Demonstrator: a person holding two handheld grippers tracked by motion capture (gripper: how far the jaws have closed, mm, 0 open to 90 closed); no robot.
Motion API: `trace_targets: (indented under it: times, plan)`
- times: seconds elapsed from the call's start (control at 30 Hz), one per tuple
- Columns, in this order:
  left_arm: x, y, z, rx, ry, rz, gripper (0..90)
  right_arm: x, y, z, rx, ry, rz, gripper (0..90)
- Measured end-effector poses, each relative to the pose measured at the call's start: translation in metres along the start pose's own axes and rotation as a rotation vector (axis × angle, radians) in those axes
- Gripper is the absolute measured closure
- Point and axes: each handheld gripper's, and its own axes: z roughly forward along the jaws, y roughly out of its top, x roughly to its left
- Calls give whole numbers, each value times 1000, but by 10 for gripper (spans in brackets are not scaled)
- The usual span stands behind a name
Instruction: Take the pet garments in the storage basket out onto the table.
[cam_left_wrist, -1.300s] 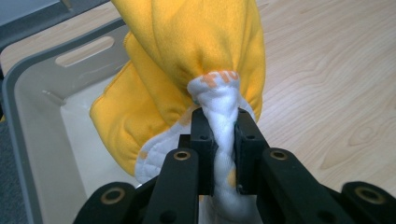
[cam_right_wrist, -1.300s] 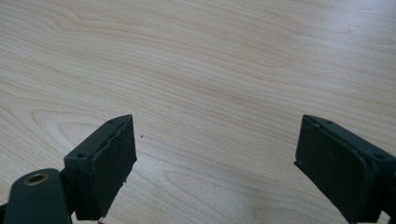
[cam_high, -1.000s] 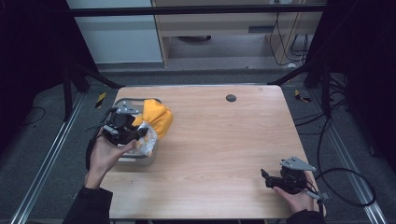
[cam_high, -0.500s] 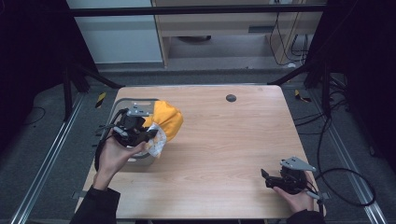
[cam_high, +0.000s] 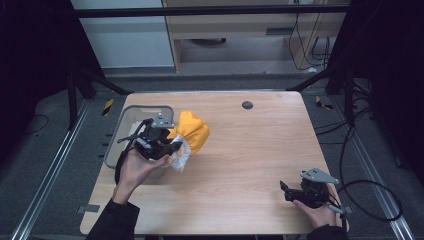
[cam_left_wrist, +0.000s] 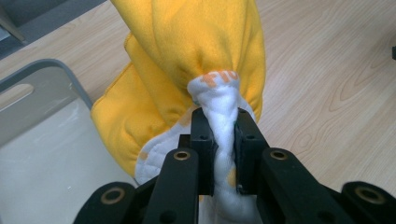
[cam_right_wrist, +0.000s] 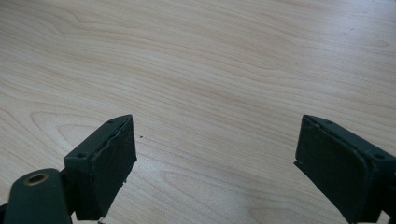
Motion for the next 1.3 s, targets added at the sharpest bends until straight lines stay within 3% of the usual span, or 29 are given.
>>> trace_targets:
  times: [0.8, 1.3]
  plan:
    - [-28, 1, 30, 12, -61, 53, 810, 0, -1, -1, 0, 2, 0, 121]
    - [-45, -2, 57, 32, -105, 75, 809, 0, -2, -1, 1, 1, 0, 121]
